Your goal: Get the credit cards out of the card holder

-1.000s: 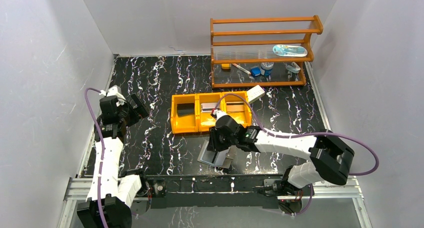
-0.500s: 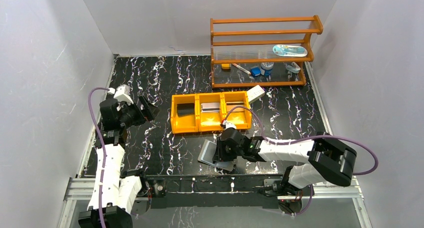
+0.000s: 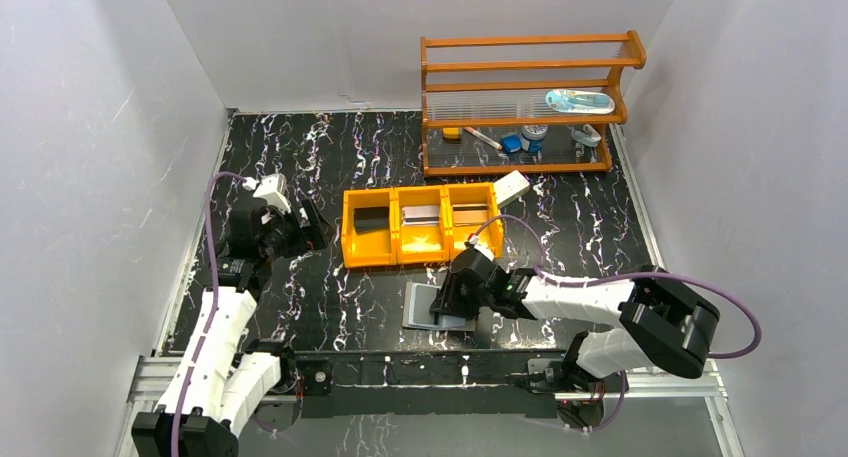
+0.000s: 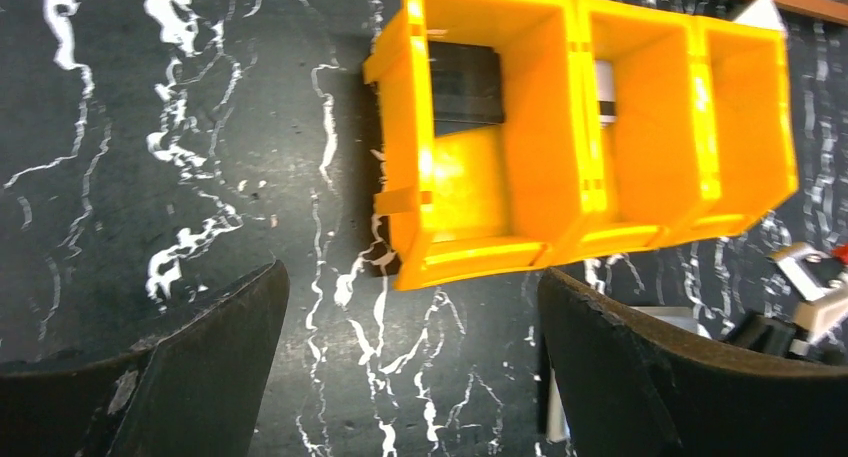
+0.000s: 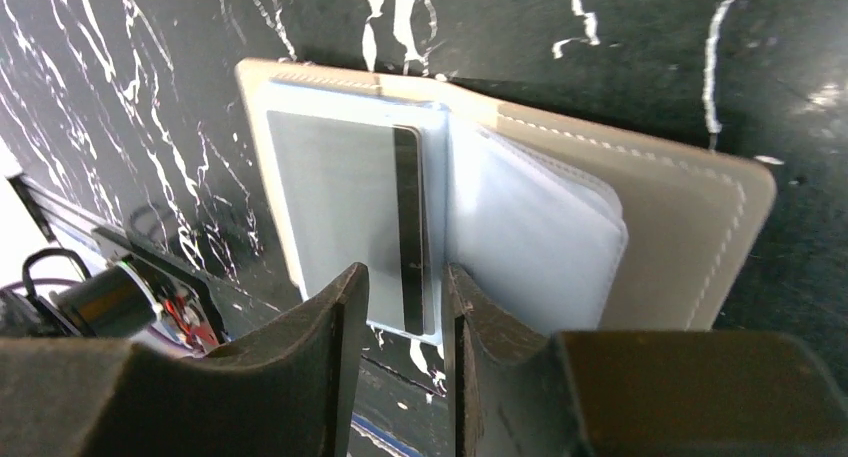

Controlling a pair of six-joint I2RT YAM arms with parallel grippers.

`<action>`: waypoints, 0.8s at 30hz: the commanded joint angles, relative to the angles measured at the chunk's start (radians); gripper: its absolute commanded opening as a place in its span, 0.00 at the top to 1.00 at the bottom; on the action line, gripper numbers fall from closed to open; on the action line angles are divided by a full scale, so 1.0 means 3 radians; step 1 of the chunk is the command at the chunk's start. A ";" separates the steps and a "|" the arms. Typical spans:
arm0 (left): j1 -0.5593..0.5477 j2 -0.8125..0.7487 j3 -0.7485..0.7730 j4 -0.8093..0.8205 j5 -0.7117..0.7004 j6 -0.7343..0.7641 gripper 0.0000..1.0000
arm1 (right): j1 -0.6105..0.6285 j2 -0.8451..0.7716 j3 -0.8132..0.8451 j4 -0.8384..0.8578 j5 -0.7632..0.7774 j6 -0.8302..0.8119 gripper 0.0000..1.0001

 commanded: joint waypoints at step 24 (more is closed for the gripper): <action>-0.1602 0.0781 0.0230 -0.0043 0.0763 -0.0624 0.31 | -0.0148 -0.0133 0.0213 -0.0101 0.0013 0.0038 0.59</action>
